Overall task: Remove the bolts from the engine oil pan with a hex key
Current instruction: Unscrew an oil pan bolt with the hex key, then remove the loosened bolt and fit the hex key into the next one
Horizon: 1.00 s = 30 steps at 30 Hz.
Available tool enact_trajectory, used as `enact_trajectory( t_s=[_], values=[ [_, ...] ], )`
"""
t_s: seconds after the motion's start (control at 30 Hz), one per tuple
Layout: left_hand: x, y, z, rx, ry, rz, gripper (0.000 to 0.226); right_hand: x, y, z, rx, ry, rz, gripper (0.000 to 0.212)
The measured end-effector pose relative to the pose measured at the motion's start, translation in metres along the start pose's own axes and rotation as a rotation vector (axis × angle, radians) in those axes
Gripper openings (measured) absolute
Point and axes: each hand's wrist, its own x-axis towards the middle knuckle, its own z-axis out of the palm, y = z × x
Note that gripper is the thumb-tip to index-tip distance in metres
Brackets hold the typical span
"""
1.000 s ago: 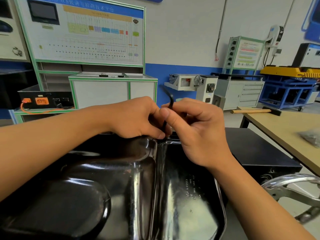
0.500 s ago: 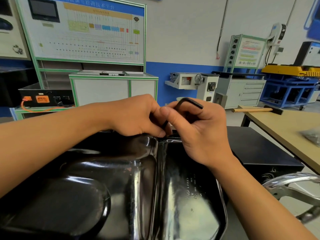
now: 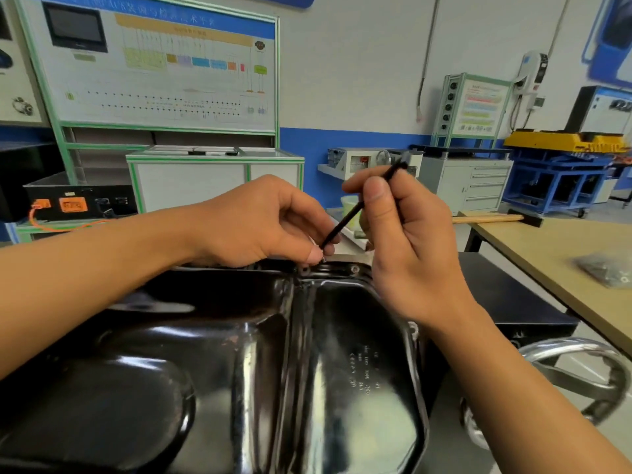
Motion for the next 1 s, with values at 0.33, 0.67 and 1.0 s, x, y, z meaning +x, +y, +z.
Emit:
enact_trajectory(
  t_s=[0.33, 0.67, 1.0],
  values=[
    [0.076, 0.087, 0.125, -0.432, -0.195, 0.026, 0.029, -0.040, -0.037, -0.184, 0.150, 0.625, 0.440, 0.041],
    [0.178, 0.200, 0.424, -0.523, -0.326, -0.100, 0.015, -0.156, -0.103, -0.439, -0.420, 0.958, 0.579, 0.035],
    [0.216, 0.208, 0.590, -0.144, -0.221, -0.074, 0.021, -0.277, -0.043, -0.488, -0.695, 1.126, 0.664, 0.036]
  ],
)
